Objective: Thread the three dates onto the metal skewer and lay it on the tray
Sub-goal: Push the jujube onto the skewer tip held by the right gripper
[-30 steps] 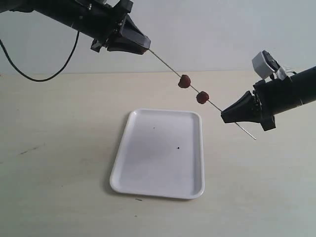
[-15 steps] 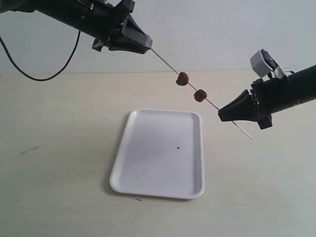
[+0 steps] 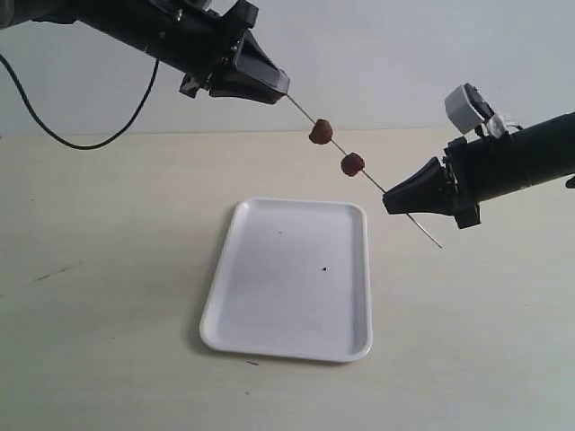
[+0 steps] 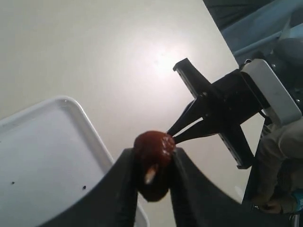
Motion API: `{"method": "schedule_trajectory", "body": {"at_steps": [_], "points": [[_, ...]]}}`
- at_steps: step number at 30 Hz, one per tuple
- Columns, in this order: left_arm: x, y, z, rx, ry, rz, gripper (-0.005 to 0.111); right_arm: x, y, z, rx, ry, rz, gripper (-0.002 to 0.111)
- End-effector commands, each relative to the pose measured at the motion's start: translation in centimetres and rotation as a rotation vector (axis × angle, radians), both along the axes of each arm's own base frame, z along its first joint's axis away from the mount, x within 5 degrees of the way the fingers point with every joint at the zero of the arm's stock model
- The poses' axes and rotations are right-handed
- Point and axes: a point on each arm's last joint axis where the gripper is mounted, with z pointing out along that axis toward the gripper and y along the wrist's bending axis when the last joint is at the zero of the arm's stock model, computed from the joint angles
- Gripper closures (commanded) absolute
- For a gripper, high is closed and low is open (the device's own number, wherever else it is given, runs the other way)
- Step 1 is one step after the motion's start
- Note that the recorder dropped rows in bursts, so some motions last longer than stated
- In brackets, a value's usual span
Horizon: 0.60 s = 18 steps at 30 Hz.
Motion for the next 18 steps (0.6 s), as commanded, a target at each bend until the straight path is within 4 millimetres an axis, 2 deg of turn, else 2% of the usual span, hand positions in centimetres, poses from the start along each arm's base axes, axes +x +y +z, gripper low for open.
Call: {"method": "schedule_trajectory", "body": {"at_steps": [1, 7, 18], "points": [[-0.6, -0.9, 0.3, -0.01, -0.012, -0.03, 0.084, 0.1, 0.3, 0.5, 0.038, -0.011, -0.001, 0.108], [-1.3, -2.2, 0.1, 0.012, -0.025, -0.068, 0.084, 0.3, 0.5, 0.9, 0.089, -0.02, -0.026, 0.108], [-1.4, -2.4, 0.1, 0.018, -0.029, -0.074, 0.084, 0.7, 0.5, 1.3, 0.134, -0.021, -0.072, 0.108]]}}
